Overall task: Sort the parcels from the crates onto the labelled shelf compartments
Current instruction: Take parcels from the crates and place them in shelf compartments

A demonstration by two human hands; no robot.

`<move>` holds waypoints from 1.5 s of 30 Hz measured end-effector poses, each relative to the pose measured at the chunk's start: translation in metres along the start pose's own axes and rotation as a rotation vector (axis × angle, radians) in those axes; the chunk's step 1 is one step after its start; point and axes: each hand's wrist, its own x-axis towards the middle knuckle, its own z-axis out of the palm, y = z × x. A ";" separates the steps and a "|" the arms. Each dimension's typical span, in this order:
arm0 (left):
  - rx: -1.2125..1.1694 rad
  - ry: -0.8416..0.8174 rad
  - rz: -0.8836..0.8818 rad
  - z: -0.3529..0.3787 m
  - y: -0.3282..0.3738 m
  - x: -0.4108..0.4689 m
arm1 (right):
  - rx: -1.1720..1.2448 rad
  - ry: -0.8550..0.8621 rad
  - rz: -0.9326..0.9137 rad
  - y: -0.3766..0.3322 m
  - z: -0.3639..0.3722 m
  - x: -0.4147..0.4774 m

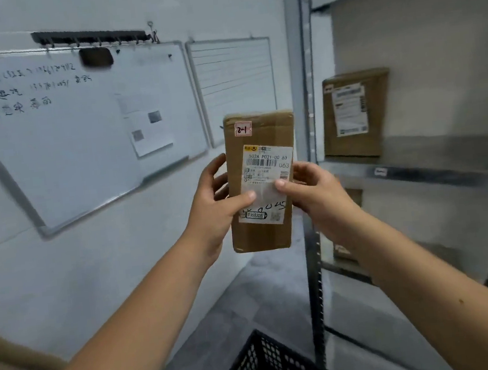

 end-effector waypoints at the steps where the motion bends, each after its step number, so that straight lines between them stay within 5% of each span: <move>1: -0.013 -0.047 -0.008 0.013 -0.004 -0.002 | -0.040 0.056 0.001 0.001 -0.012 -0.016; 15: -0.180 -0.488 -0.262 0.212 -0.080 -0.056 | -0.285 0.550 0.106 0.019 -0.171 -0.172; 32: 0.004 -0.527 -0.499 0.302 -0.218 -0.035 | -0.327 0.682 0.328 0.135 -0.267 -0.165; 45: 0.016 -0.553 -0.355 0.345 -0.347 0.015 | -0.483 0.776 0.250 0.264 -0.325 -0.104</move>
